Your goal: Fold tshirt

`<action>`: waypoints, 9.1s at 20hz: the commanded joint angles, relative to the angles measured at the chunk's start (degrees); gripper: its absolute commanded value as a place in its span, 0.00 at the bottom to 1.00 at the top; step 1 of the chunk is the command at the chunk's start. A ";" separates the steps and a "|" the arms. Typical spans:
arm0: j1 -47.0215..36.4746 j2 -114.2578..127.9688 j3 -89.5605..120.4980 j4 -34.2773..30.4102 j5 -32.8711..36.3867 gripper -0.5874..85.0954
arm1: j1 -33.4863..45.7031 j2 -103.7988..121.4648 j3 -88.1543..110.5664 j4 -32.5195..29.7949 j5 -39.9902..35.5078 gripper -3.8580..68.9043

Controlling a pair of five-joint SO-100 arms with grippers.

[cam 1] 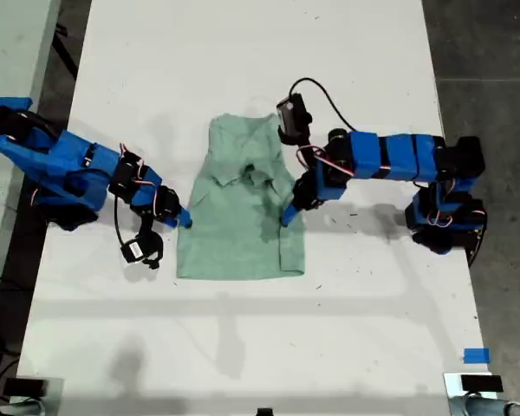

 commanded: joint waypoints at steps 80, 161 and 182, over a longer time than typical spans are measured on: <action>18.98 -34.98 -41.66 7.91 -9.58 0.23 | -15.91 -27.60 -12.13 -17.40 22.85 0.53; -8.26 96.42 37.09 18.63 8.88 0.01 | 1.14 -22.85 -26.72 -29.88 -11.78 0.04; -9.14 96.42 36.91 18.81 8.44 0.01 | 40.52 -7.29 -20.65 -18.81 -34.45 0.04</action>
